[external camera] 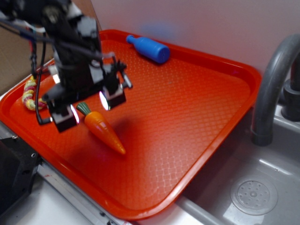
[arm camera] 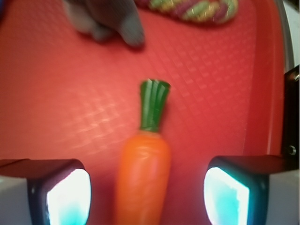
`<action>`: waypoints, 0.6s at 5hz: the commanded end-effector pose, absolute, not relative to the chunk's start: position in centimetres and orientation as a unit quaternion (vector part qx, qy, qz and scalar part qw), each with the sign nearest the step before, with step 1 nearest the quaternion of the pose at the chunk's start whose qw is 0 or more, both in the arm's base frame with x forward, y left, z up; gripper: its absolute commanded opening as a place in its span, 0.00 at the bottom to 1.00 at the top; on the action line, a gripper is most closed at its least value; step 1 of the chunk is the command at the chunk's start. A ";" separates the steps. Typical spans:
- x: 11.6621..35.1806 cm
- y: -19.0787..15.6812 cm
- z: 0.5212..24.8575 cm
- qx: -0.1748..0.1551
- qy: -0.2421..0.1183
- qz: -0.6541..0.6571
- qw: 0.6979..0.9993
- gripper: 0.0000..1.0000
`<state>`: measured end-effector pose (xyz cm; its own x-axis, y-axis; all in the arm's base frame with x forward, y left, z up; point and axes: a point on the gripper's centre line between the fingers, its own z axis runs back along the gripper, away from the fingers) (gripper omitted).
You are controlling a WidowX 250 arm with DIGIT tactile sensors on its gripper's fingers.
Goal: Grab the carrot.
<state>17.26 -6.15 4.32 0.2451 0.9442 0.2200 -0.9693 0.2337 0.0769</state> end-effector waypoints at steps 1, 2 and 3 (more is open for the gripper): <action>17.4 -5.6 1.1 0.103 -0.082 0.590 0.796 1.00; 17.7 -6.5 0.6 0.102 -0.094 0.561 0.816 0.67; 17.3 -7.0 0.6 0.102 -0.112 0.547 0.823 0.00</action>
